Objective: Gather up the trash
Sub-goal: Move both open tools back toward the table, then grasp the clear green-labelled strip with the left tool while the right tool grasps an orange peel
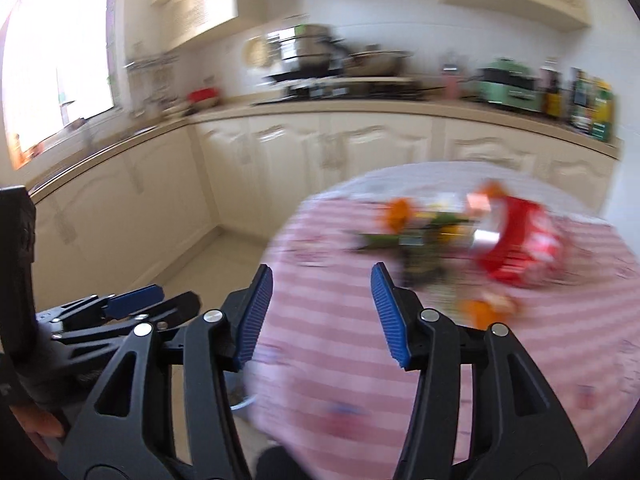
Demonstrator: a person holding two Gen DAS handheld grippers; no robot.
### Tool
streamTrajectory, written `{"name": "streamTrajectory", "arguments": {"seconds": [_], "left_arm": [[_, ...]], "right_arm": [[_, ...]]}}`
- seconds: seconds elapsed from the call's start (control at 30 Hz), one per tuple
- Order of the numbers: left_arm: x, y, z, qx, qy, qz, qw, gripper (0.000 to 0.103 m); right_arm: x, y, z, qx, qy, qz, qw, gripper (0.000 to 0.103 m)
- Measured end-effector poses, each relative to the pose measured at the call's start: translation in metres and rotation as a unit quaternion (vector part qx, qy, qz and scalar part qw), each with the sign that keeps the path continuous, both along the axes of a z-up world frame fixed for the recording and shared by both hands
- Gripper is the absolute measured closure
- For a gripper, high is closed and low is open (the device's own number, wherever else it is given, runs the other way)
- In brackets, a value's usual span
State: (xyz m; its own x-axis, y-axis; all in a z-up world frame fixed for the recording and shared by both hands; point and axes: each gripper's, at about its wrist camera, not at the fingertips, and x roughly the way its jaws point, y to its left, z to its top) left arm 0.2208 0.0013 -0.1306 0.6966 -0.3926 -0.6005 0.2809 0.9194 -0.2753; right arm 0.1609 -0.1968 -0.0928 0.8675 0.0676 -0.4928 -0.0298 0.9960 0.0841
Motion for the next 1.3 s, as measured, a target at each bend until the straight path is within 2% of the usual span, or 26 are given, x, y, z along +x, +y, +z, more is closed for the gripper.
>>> {"name": "streamTrajectory", "arguments": {"seconds": [0.13,0.3,0.47,0.53,0.6,0.67,0.73,0.77,0.97,1.2,1.3], "left_arm": [[0.000,-0.071,0.003,0.038,0.000,-0.066,0.9971,0.046],[0.006,-0.131,-0.009,0.064,0.025,-0.122,0.9901,0.046],[0.019,-0.166,-0.016,0.078,0.041,-0.136,0.9868,0.046],[0.031,-0.177,-0.024,0.089,0.057,-0.134,0.9854,0.053],[0.037,-0.181,-0.025,0.098,0.052,-0.122,0.9863,0.068],[0.042,-0.181,-0.025,0.097,0.055,-0.119,0.9865,0.072],[0.042,-0.178,-0.025,0.099,0.050,-0.122,0.9864,0.080],[0.042,-0.178,-0.025,0.103,0.047,-0.123,0.9860,0.093],[0.023,-0.161,-0.023,0.094,0.041,-0.141,0.9846,0.095],[0.000,-0.124,-0.019,0.072,0.035,-0.133,0.9879,0.097],[-0.007,-0.110,-0.016,0.066,0.030,-0.127,0.9893,0.097]], "right_arm": [[-0.009,-0.064,-0.007,0.015,0.019,-0.064,0.998,0.050],[-0.017,-0.119,-0.022,0.041,0.044,-0.101,0.993,0.047],[-0.013,-0.140,-0.032,0.055,0.055,-0.107,0.991,0.045],[-0.010,-0.142,-0.033,0.060,0.060,-0.103,0.991,0.044],[-0.004,-0.138,-0.035,0.064,0.068,-0.096,0.991,0.044],[0.000,-0.137,-0.036,0.061,0.074,-0.090,0.991,0.044],[0.003,-0.136,-0.036,0.058,0.078,-0.085,0.992,0.044],[0.005,-0.134,-0.036,0.056,0.080,-0.084,0.992,0.044],[0.014,-0.121,-0.036,0.045,0.088,-0.064,0.993,0.044],[0.038,-0.095,-0.032,0.028,0.101,-0.030,0.994,0.045],[0.052,-0.092,-0.034,0.034,0.122,-0.022,0.992,0.060]]}}
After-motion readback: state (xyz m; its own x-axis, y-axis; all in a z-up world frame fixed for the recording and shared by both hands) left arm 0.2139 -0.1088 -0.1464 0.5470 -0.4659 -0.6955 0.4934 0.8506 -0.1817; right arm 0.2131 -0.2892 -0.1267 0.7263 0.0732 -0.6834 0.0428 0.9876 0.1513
